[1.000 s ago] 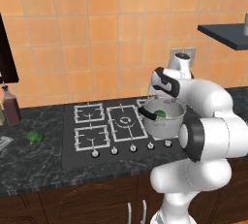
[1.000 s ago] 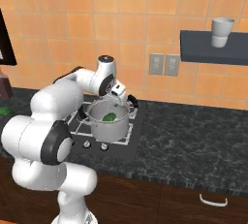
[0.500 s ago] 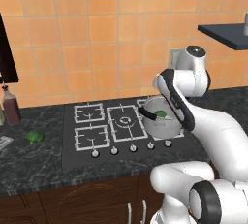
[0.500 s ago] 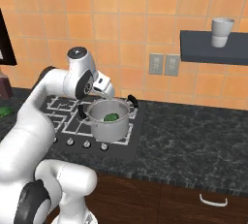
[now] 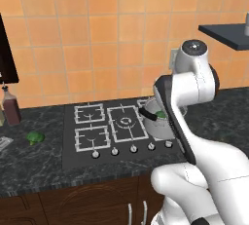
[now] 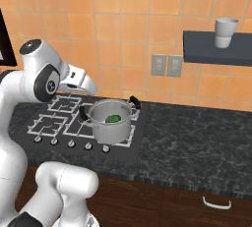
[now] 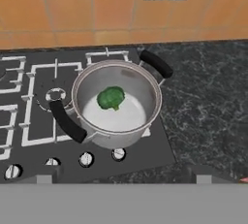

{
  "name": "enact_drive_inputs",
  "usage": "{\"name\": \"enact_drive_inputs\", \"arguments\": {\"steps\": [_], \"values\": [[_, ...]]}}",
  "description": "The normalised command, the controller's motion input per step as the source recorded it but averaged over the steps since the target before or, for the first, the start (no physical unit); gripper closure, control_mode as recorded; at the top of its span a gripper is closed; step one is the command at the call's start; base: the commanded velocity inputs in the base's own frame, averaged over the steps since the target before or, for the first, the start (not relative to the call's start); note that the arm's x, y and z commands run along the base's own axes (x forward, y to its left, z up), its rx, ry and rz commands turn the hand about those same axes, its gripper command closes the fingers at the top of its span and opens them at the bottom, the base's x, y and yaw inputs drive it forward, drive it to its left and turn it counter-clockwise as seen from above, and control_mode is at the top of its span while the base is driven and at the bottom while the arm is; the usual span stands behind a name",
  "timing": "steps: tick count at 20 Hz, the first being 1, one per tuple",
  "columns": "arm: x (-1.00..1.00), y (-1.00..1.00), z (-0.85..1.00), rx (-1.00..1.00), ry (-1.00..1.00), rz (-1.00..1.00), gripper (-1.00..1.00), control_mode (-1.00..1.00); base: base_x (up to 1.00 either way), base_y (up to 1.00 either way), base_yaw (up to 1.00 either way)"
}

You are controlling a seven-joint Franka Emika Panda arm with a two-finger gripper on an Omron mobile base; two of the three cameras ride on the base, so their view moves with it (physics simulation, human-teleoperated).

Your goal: Put the broccoli and broccoli in the pot. Retrieve the spatula and lightly stir the vegetables in the pot.

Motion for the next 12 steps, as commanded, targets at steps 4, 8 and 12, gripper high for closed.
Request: {"name": "enact_drive_inputs", "arguments": {"steps": [4, 8, 12], "values": [[-0.19, 0.00, 0.19, 0.10, 0.01, 0.08, -1.00, -1.00, 0.00, 0.00, 0.00], [-0.66, -0.01, 0.88, 0.06, 0.01, 0.18, -1.00, -1.00, 0.00, 0.00, 0.00], [-0.65, 0.00, 0.42, -0.06, 0.08, 0.12, -1.00, -1.00, 0.00, 0.00, 0.00]]}}
